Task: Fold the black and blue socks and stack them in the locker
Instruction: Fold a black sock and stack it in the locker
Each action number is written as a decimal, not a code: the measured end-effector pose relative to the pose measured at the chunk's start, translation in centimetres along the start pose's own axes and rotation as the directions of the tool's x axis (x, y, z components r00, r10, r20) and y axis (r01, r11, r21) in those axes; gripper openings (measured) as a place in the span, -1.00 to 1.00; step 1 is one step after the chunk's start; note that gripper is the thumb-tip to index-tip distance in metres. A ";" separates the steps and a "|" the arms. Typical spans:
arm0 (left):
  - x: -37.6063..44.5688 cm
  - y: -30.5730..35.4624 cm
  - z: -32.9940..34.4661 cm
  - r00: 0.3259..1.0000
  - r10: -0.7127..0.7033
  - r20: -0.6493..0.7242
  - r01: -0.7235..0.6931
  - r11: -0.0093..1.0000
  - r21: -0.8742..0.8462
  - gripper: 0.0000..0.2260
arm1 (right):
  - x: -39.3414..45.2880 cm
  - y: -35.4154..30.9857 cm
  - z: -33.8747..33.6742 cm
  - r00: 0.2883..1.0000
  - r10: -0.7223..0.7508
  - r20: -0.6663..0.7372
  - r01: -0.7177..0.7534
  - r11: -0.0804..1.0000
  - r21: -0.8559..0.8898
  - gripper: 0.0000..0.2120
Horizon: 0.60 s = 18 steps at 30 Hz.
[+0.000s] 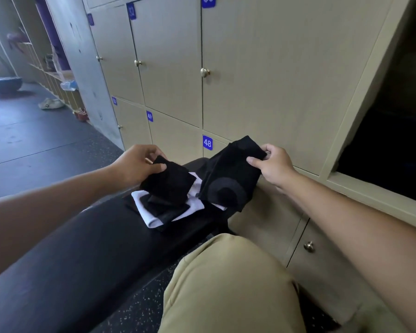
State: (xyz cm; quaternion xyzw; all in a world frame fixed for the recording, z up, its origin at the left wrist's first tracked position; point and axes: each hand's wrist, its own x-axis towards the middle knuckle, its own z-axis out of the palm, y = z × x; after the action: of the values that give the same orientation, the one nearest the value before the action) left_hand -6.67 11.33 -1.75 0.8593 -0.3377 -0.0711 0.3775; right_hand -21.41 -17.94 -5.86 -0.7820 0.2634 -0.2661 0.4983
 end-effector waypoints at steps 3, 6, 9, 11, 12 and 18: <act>-0.5 0.8 -1.1 0.999 -0.014 -0.031 0.014 1.000 0.020 -0.91 | 0.1 -0.5 0.4 0.999 -0.001 0.033 -0.001 0.998 0.063 -0.80; -0.8 1.1 -1.9 0.998 -0.027 -0.060 0.028 0.999 0.016 -0.97 | 0.4 -1.7 1.2 0.996 -0.049 0.076 0.042 0.995 0.091 -0.72; -1.1 1.3 -2.4 0.997 -0.038 -0.073 0.039 0.999 0.004 -0.96 | 0.8 -2.6 2.1 0.996 -0.074 0.056 0.071 0.995 0.069 -0.54; -1.3 1.5 -2.4 0.997 -0.039 -0.073 0.039 0.999 -0.004 -0.95 | 1.1 -2.8 2.6 0.998 -0.058 -0.008 0.058 0.998 0.013 -0.40; -1.4 1.6 -2.3 0.997 -0.040 -0.073 0.039 0.999 -0.011 -0.94 | 1.2 -2.7 2.8 0.998 -0.054 -0.034 0.053 0.998 -0.033 -0.36; -1.6 2.2 -1.9 0.998 -0.028 -0.052 0.022 0.994 -0.111 -0.87 | 1.5 -2.1 2.9 0.988 -0.049 -0.148 0.019 0.981 -0.195 -0.61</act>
State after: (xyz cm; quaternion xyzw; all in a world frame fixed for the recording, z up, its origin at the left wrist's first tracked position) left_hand -8.31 12.43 0.94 0.8429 -0.3122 -0.0713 0.4323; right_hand -18.02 -16.34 -4.75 -0.8085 0.3118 -0.3065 0.3938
